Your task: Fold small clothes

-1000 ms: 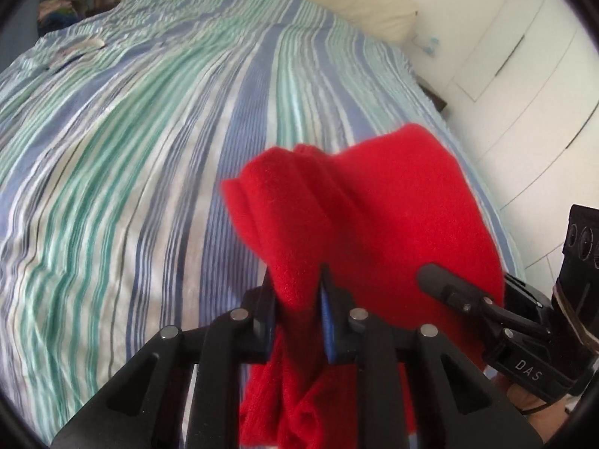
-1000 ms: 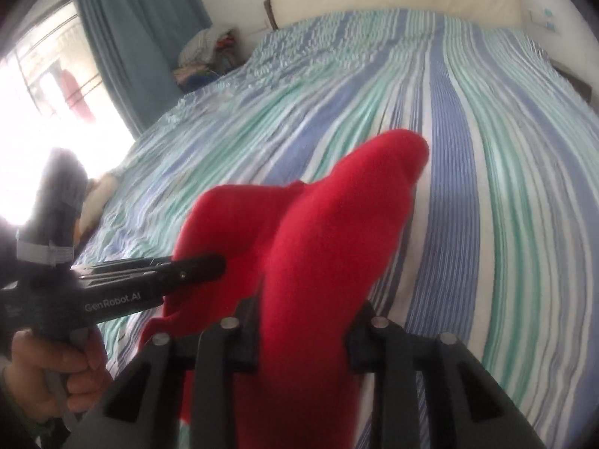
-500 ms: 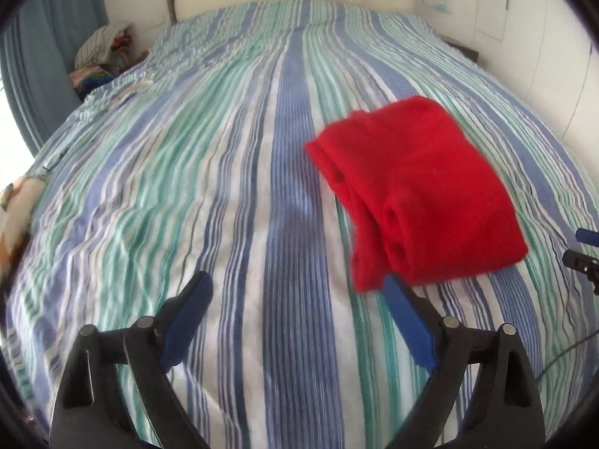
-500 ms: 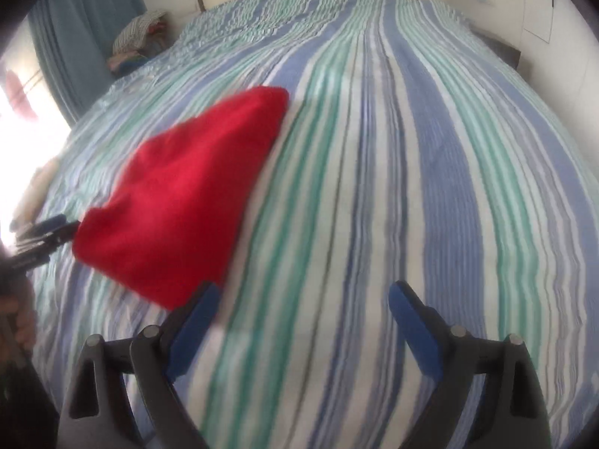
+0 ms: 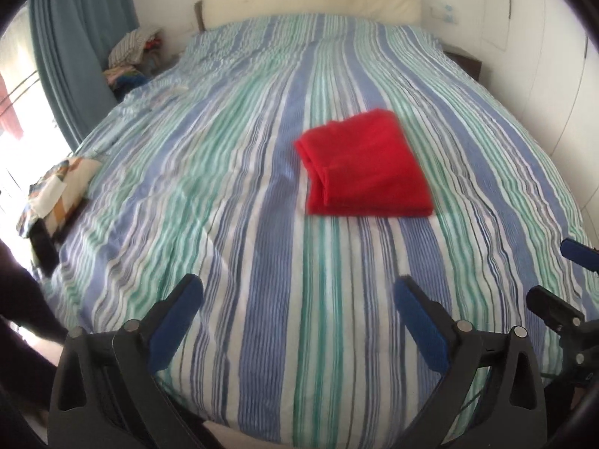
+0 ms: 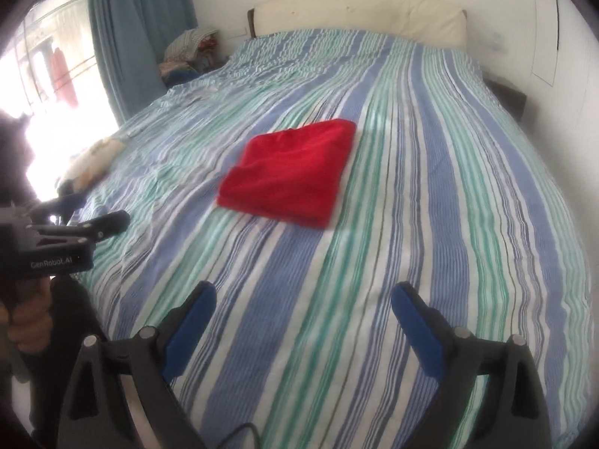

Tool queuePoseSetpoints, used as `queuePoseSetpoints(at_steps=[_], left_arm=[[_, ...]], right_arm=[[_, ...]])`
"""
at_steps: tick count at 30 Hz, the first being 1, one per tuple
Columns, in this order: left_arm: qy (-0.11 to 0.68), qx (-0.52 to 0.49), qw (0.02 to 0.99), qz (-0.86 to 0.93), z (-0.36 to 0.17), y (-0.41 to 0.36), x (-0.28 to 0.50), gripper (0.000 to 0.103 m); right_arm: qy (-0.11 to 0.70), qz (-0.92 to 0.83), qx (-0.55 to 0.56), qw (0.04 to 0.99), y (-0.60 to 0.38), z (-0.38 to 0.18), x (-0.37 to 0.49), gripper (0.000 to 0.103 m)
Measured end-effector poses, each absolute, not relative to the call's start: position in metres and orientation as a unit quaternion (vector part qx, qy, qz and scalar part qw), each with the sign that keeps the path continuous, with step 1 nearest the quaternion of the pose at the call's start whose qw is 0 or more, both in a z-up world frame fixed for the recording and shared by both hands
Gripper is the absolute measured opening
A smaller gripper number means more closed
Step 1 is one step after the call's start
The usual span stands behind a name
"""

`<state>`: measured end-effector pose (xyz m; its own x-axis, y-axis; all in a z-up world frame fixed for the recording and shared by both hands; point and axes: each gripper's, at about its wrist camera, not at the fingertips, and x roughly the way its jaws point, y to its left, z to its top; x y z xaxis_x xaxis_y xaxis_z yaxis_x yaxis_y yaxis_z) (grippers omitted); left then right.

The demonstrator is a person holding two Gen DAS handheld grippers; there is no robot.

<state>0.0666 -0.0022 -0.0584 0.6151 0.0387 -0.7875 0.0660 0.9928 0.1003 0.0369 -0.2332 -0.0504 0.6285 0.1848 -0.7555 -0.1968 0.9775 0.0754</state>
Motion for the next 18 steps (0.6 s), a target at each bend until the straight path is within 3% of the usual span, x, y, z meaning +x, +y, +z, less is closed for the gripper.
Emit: queuePoseSetpoints(at_steps=[9,18], left_arm=[[0.442,0.051,0.896,0.001,-0.047,0.009,0.043,0.103],[0.421,0.064,0.904,0.023,-0.031,0.009,0.036,0.103]], right_arm=[[0.439,0.1,-0.031,0.892,-0.209,-0.03,0.003,0.094],[0.409,0.086,-0.027,0.908,-0.202,0.0,-0.006,0.099]])
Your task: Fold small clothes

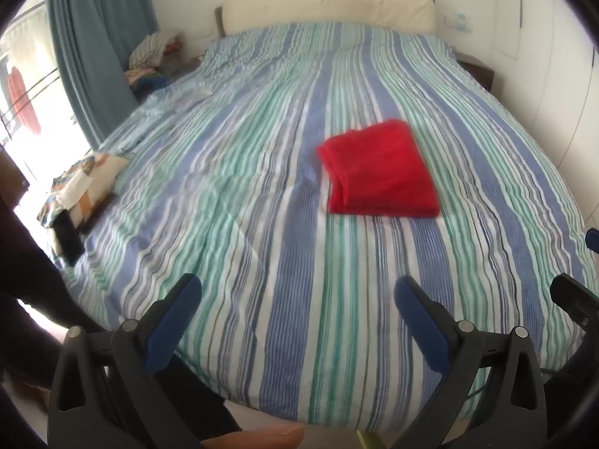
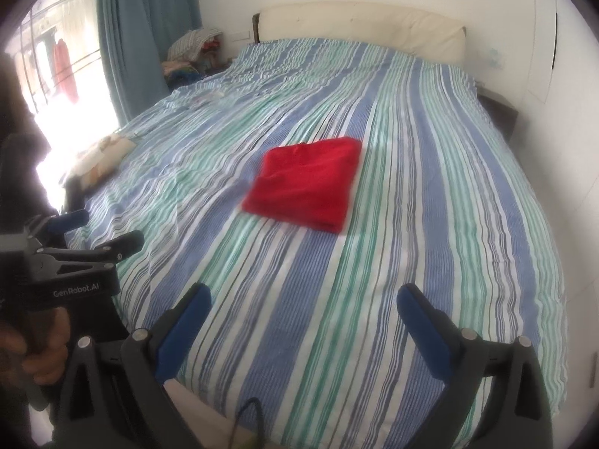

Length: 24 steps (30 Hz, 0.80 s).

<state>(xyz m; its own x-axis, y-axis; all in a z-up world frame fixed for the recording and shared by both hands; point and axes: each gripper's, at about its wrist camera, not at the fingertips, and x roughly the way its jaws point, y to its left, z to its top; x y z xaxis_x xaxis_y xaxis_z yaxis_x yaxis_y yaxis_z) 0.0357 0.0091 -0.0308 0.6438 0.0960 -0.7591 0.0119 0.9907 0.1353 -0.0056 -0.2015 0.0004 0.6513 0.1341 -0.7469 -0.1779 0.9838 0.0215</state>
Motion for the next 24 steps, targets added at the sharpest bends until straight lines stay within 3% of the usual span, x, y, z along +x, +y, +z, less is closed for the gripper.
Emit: queuePoseSetpoints(at_steps=[24], left_arm=[[0.401,0.059,0.914,0.009,-0.013,0.007,0.022,0.102]], right_arm=[[0.411,0.055,-0.051,0.908,-0.197,0.009,-0.015,0.099]])
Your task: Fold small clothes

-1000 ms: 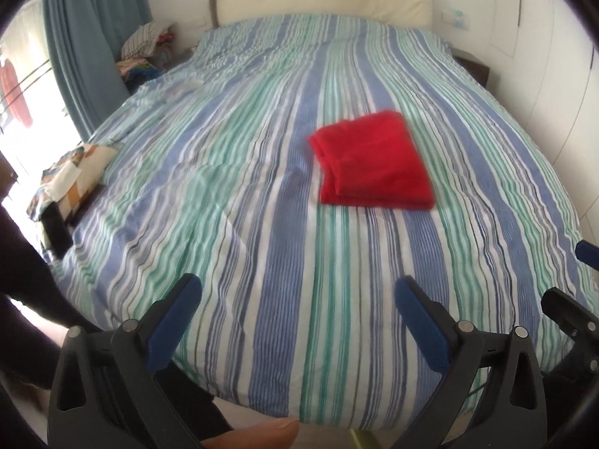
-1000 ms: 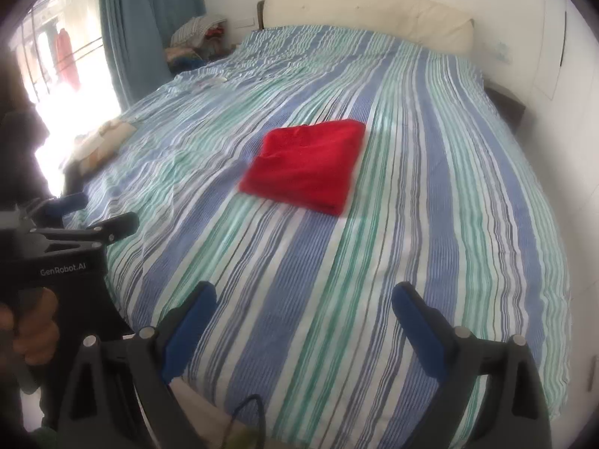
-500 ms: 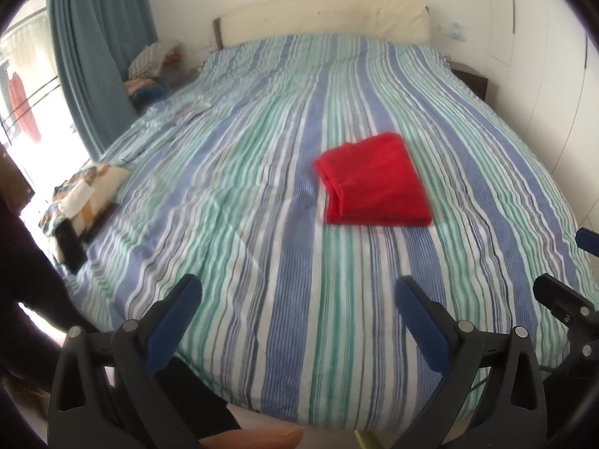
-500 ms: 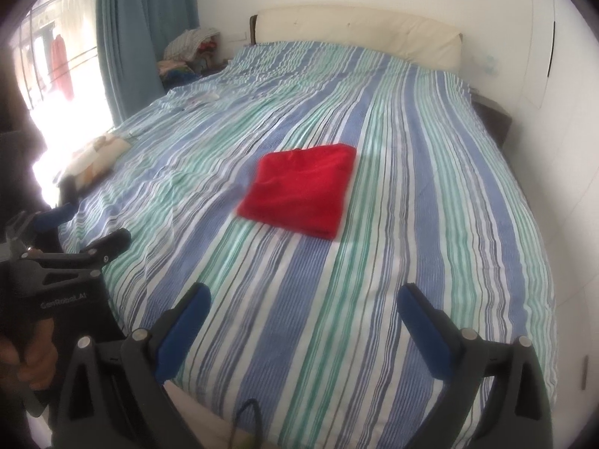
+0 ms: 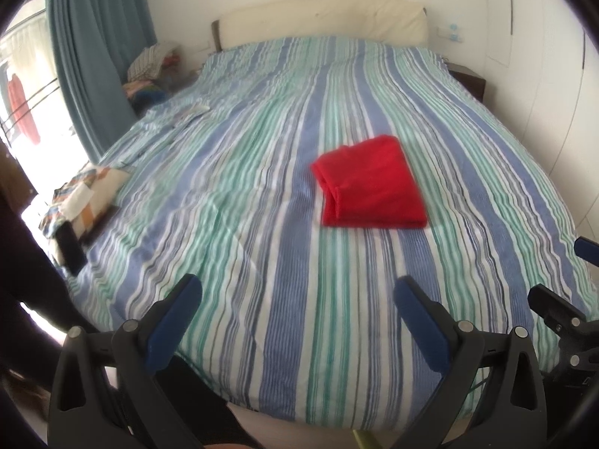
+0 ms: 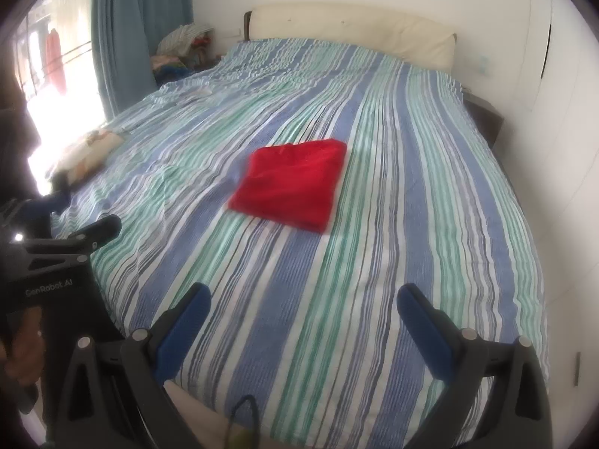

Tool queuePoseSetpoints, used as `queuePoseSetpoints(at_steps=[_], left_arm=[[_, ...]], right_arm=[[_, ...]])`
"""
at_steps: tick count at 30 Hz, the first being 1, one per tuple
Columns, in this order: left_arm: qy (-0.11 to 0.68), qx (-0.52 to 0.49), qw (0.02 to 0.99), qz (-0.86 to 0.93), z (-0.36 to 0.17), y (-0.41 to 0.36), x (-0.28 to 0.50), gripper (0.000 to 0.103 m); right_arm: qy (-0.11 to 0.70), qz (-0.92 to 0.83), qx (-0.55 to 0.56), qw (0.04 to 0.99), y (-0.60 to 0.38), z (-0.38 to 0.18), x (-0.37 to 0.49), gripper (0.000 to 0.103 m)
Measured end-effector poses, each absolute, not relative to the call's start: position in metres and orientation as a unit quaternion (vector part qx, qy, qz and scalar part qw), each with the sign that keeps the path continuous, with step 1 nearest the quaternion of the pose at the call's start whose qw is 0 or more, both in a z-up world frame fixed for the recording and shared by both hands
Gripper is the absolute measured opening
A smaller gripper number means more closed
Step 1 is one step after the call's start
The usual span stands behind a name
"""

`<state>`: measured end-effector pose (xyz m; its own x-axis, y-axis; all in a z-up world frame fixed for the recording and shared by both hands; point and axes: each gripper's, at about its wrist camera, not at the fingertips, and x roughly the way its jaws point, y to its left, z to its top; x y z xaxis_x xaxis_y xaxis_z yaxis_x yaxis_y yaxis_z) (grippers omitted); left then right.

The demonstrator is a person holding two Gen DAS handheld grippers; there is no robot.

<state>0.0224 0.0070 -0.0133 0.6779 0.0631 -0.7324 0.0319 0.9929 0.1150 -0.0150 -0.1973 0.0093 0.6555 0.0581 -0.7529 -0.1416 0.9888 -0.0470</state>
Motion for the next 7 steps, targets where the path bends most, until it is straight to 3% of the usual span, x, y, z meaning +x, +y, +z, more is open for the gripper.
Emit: queuePoseSetpoints(at_steps=[7], left_arm=[[0.393,0.06,0.918,0.01,-0.0116,0.0059,0.0206,0.102]], right_arm=[[0.415,0.055,-0.046,0.907,-0.1994,0.0059,-0.0138,0.099]])
